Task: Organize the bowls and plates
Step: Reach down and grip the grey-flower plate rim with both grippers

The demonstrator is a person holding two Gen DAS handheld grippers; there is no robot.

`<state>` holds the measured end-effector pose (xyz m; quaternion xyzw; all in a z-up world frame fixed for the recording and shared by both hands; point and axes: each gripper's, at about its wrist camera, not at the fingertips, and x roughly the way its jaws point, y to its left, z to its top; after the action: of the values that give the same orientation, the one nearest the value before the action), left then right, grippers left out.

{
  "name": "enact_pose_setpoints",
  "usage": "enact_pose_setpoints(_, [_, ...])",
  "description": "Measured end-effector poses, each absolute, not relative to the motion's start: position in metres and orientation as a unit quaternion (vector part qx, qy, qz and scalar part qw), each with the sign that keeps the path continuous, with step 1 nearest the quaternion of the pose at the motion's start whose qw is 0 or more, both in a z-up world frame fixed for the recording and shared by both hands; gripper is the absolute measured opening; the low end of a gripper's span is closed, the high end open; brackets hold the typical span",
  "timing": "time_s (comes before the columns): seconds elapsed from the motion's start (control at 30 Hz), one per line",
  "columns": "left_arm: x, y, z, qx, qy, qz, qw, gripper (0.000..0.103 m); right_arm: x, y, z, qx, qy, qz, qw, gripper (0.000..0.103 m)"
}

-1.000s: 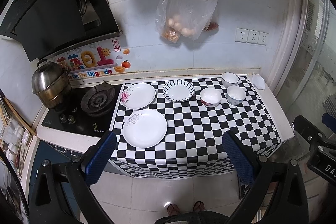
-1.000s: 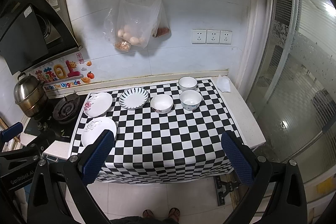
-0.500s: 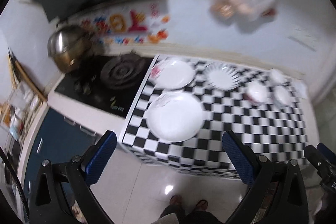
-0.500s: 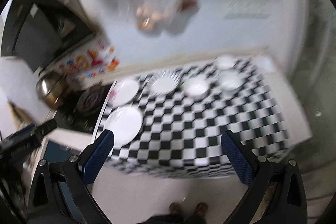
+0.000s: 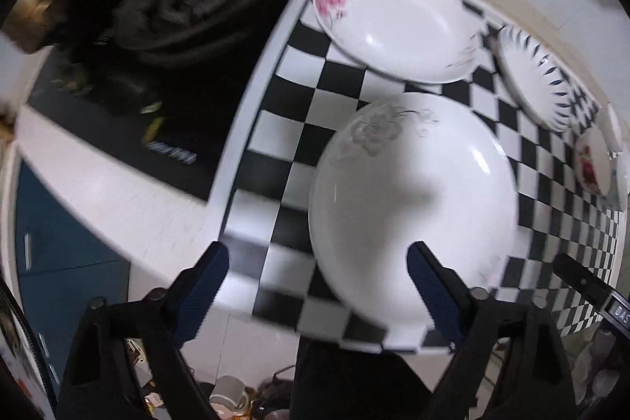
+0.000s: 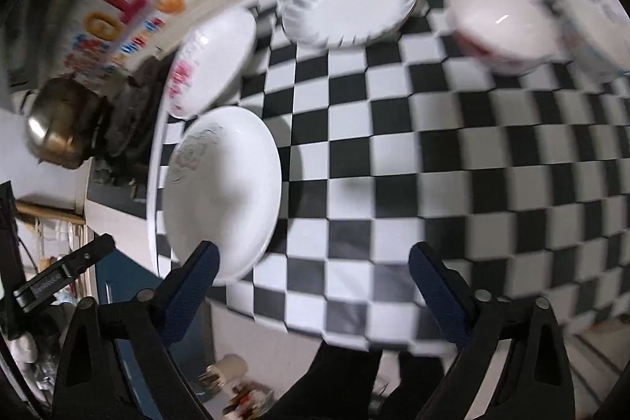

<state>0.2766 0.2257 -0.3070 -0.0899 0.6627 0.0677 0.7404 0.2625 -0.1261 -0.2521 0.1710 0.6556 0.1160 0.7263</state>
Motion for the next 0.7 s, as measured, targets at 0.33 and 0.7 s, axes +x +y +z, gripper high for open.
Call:
enact_pose_setpoints(0.33, [0.319, 0.226, -0.375, -0.087, 0.718, -0.023, 0.690, 0.044, 0.313, -0.069, -0.319, 0.168, 0.715, 0.110, 0.670, 0.053])
enact_pose_setpoints(0.7, [0.291, 0.187, -0.335, -0.066, 0.709, -0.043, 0.700, 0.040, 0.319, -0.069, -0.319, 0.149, 0.718, 0.101, 0.672, 0.018])
